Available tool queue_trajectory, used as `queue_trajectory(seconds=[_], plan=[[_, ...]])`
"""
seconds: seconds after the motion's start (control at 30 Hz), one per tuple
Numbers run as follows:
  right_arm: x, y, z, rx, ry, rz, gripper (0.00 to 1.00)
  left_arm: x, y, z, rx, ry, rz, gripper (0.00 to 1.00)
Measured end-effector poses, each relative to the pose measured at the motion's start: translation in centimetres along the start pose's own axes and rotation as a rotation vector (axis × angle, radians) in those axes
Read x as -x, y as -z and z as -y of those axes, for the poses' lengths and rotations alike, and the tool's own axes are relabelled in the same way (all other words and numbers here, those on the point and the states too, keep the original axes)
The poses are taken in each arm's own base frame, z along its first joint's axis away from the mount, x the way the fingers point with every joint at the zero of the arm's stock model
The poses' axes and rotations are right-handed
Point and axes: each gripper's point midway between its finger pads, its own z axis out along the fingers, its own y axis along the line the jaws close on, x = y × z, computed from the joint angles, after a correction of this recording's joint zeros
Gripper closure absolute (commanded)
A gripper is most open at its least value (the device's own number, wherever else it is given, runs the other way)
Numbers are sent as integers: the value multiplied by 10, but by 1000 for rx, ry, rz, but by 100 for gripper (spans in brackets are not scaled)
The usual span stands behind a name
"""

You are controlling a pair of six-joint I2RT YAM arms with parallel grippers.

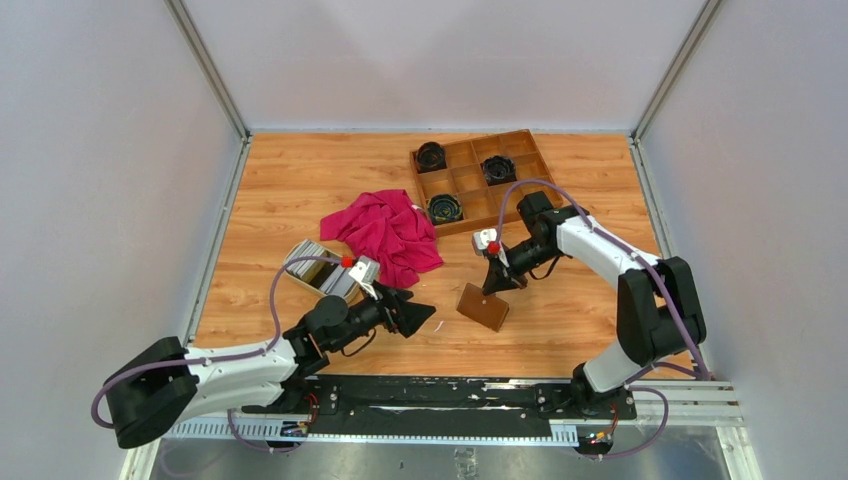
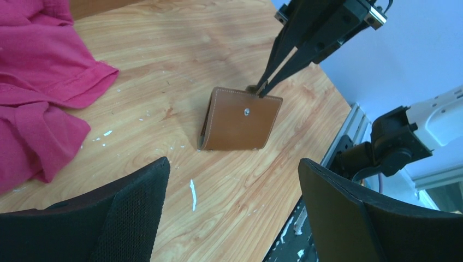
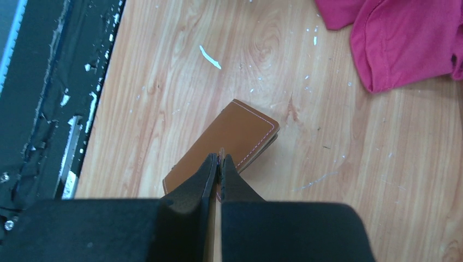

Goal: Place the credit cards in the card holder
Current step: Open the card holder at the center of the board.

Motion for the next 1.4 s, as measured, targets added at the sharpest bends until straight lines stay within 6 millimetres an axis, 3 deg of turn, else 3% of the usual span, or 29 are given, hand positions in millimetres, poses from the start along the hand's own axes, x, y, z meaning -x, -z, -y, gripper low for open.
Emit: queue_trajectory(seconds=[0.1, 0.37, 0.7, 1.17, 1.4], plan=[[3, -1, -3, 12, -25, 20, 100, 4, 3, -2, 16, 28, 27, 0], [5, -4, -5, 28, -69, 42, 100, 4, 9, -15, 82, 155, 71, 0], [4, -4, -6, 31, -89, 42, 100, -1, 8, -16, 106, 290, 59, 0], [2, -6, -6, 35, -101, 41, 100, -23, -27, -12, 192, 585, -54, 9], [2, -6, -6, 35, -101, 41, 100, -35, -34, -15, 231, 662, -85, 9]])
